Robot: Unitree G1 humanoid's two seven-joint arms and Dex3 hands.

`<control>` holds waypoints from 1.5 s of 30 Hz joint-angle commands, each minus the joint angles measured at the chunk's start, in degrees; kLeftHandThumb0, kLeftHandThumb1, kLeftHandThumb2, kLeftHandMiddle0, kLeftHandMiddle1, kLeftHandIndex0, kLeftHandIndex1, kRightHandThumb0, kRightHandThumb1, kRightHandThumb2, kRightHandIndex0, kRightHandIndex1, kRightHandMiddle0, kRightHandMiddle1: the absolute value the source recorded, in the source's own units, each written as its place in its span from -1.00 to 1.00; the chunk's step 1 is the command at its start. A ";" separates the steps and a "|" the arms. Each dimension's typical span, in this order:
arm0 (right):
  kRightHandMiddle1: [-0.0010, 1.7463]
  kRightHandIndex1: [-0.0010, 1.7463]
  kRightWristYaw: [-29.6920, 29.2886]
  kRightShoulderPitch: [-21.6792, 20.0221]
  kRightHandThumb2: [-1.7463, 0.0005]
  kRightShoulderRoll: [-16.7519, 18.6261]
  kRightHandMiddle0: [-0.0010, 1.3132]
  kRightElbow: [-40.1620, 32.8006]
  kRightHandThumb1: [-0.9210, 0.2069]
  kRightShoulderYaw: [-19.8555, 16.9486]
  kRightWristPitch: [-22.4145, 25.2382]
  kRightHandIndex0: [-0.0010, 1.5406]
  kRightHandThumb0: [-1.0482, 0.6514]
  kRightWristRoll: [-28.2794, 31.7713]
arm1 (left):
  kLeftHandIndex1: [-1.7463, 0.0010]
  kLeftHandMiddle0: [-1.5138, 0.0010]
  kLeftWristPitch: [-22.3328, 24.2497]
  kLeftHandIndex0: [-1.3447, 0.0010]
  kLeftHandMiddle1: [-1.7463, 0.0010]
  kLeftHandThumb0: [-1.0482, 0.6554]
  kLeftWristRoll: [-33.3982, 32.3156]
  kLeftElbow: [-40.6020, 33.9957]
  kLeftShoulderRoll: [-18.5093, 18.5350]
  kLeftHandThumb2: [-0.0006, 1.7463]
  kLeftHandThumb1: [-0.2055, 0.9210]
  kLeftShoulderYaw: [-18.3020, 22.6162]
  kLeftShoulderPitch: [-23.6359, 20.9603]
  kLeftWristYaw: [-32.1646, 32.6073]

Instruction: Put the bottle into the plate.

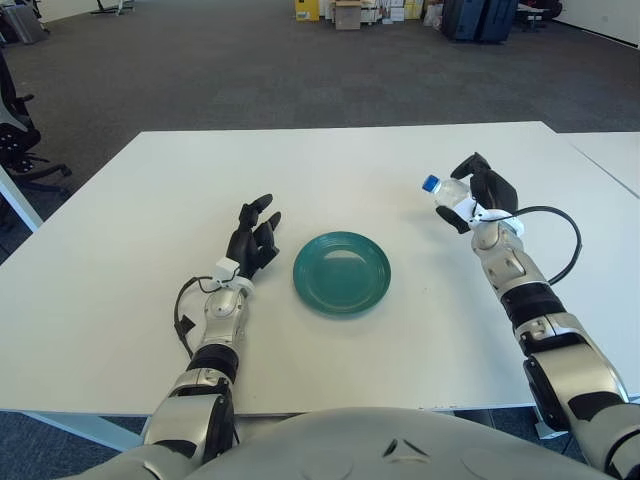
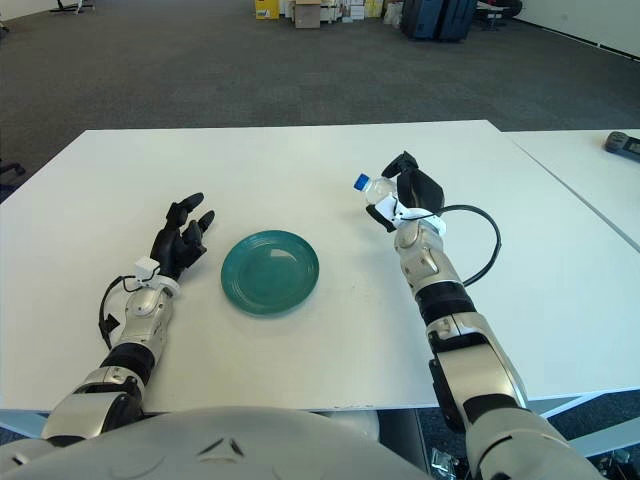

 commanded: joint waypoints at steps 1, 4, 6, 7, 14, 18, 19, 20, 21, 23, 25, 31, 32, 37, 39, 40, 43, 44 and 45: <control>1.00 0.85 0.40 0.67 -0.80 0.02 -0.09 -5.54 0.53 -1.86 -1.94 0.08 0.23 1.11 | 0.03 0.28 0.47 0.92 0.98 -0.75 -0.04 -0.03 0.33 0.10 1.00 0.20 -0.23 0.58; 1.00 0.86 0.56 1.71 -0.79 0.54 -0.10 -8.07 0.51 -2.24 -2.28 0.07 0.23 0.96 | 0.03 0.27 0.35 0.92 0.98 -0.75 -0.03 0.07 0.33 0.09 1.00 0.23 -0.25 0.60; 1.00 0.85 0.39 2.39 -0.78 1.18 -0.11 -9.89 0.51 -2.50 -2.44 0.07 0.23 1.03 | 0.04 0.27 0.24 0.92 0.98 -0.75 -0.01 0.18 0.35 0.09 1.00 0.26 -0.30 0.65; 1.00 0.85 0.32 2.67 -0.78 1.49 -0.11 -10.58 0.50 -2.64 -2.53 0.07 0.23 1.13 | 0.04 0.27 0.20 0.93 0.98 -0.75 0.00 0.22 0.35 0.08 1.00 0.26 -0.31 0.67; 1.00 0.91 -1.16 5.48 -0.80 6.13 -0.11 -17.25 0.51 -2.23 -2.49 0.05 0.23 0.60 | 0.04 0.26 0.07 0.93 0.98 -0.74 -0.08 0.40 0.32 0.08 1.00 0.33 -0.39 0.58; 1.00 0.93 0.24 6.70 -0.82 7.34 -0.11 -19.46 0.51 -1.96 -3.75 0.04 0.23 1.25 | 0.04 0.26 0.12 0.92 0.98 -0.73 -0.11 0.54 0.26 0.08 1.00 0.36 -0.48 0.53; 1.00 0.94 0.79 6.87 -0.82 7.51 -0.11 -19.71 0.52 -1.91 -4.01 0.04 0.23 1.47 | 0.04 0.26 0.14 0.92 0.98 -0.73 -0.11 0.57 0.25 0.08 1.00 0.36 -0.51 0.53; 1.00 0.94 1.20 6.97 -0.82 7.65 -0.11 -19.86 0.52 -1.93 -4.19 0.04 0.23 1.59 | 0.04 0.26 0.16 0.92 0.98 -0.73 -0.10 0.59 0.23 0.07 1.00 0.35 -0.55 0.55; 1.00 0.95 1.64 7.00 -0.83 7.93 -0.11 -19.83 0.52 -1.67 -4.52 0.04 0.23 1.65 | 0.04 0.26 0.18 0.92 0.98 -0.73 -0.07 0.61 0.20 0.07 1.00 0.33 -0.58 0.58; 1.00 0.95 2.20 6.89 -0.83 8.80 -0.11 -19.50 0.52 -0.69 -5.18 0.04 0.23 1.30 | 0.04 0.26 0.17 0.92 0.98 -0.73 0.00 0.68 0.12 0.07 1.00 0.29 -0.63 0.68; 1.00 0.96 2.49 6.72 -0.83 10.19 -0.11 -19.20 0.51 1.15 -5.58 0.03 0.23 0.24 | 0.04 0.27 0.11 0.92 0.98 -0.73 0.06 0.75 0.03 0.07 1.00 0.27 -0.65 0.79; 1.00 0.97 4.06 7.81 -0.83 13.29 -0.12 -19.75 0.51 5.34 -4.50 0.02 0.23 -1.49 | 0.03 0.24 -0.22 0.91 0.97 -0.72 0.15 1.12 -0.24 0.06 1.00 0.26 -0.75 1.12; 1.00 0.97 4.58 8.00 -0.83 13.51 -0.12 -19.86 0.51 5.66 -4.34 0.02 0.23 -1.44 | 0.03 0.23 -0.29 0.90 0.97 -0.72 0.16 1.18 -0.28 0.06 1.00 0.26 -0.77 1.15; 1.00 0.95 6.38 8.51 -0.82 14.01 -0.11 -19.32 0.52 7.29 -5.23 0.04 0.23 -1.74 | 0.03 0.21 -0.46 0.89 0.96 -0.72 0.16 1.49 -0.48 0.05 1.00 0.25 -0.93 1.15; 1.00 0.93 6.03 8.73 -0.82 14.50 -0.11 -17.93 0.52 9.30 -6.51 0.05 0.23 -3.22 | 0.03 0.21 -0.53 0.90 0.96 -0.72 0.14 1.60 -0.53 0.04 1.00 0.25 -0.92 1.06; 1.00 0.93 6.04 8.81 -0.82 14.66 -0.11 -17.59 0.52 10.12 -6.71 0.05 0.23 -3.84 | 0.03 0.21 -0.54 0.90 0.96 -0.72 0.14 1.63 -0.54 0.04 1.00 0.25 -0.92 1.02; 1.00 0.93 6.64 8.99 -0.82 14.98 -0.11 -17.67 0.52 11.38 -6.25 0.05 0.23 -4.85 | 0.04 0.22 -0.48 0.91 0.97 -0.71 0.13 1.64 -0.57 0.04 1.00 0.24 -0.95 0.95; 1.00 0.92 6.77 9.04 -0.82 15.04 -0.11 -17.73 0.52 11.58 -6.14 0.06 0.23 -5.01 | 0.04 0.22 -0.46 0.91 0.97 -0.71 0.12 1.65 -0.57 0.04 1.00 0.24 -0.95 0.94; 1.00 0.92 7.00 9.13 -0.82 15.09 -0.11 -17.84 0.52 11.83 -6.00 0.06 0.23 -5.15 | 0.04 0.22 -0.44 0.91 0.97 -0.71 0.13 1.65 -0.62 0.04 1.00 0.23 -0.95 0.96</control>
